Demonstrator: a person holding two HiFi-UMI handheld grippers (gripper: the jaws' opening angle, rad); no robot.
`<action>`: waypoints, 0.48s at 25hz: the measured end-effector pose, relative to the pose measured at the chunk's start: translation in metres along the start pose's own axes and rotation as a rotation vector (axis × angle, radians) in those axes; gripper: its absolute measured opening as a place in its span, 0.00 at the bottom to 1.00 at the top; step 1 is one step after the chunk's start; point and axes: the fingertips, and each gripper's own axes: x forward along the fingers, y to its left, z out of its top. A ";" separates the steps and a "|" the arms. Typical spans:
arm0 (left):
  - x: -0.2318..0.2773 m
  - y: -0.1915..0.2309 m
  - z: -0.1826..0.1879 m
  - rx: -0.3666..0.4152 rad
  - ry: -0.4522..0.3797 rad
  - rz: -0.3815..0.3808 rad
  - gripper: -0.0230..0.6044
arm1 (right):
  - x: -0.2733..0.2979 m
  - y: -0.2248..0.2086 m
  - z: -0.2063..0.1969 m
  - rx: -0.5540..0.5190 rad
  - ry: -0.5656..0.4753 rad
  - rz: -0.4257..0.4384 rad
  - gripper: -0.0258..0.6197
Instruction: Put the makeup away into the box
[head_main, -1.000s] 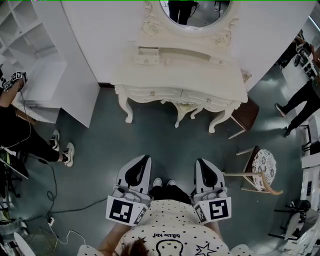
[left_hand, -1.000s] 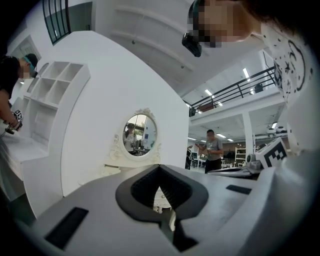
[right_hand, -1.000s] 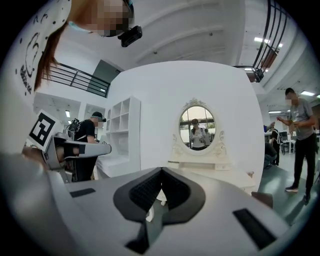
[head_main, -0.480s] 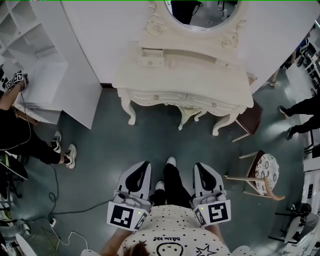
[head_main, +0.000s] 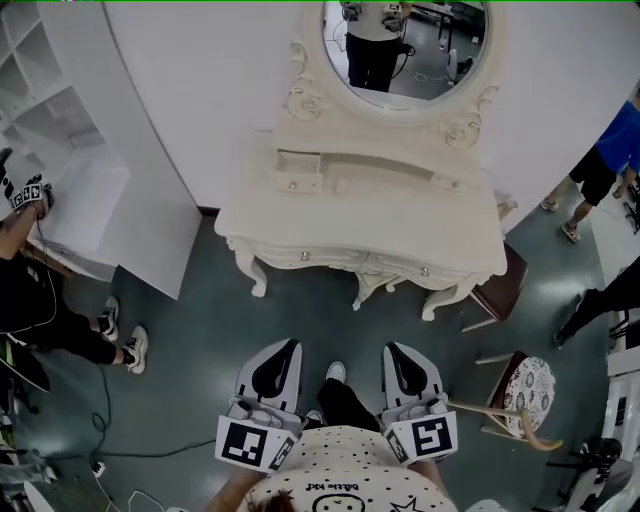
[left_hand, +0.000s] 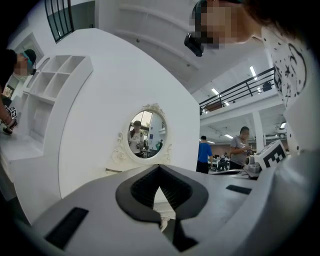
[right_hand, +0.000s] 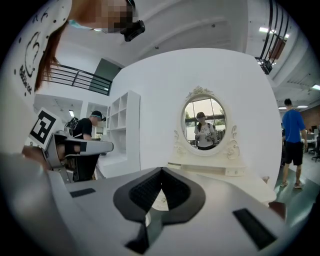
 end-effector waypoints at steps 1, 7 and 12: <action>0.010 0.002 0.002 0.000 -0.006 0.003 0.03 | 0.007 -0.007 0.002 0.000 -0.002 0.004 0.05; 0.053 0.009 0.010 0.005 -0.025 0.031 0.03 | 0.039 -0.039 0.011 0.000 -0.008 0.029 0.05; 0.072 0.013 0.009 0.004 -0.019 0.045 0.03 | 0.055 -0.054 0.010 0.008 -0.005 0.042 0.05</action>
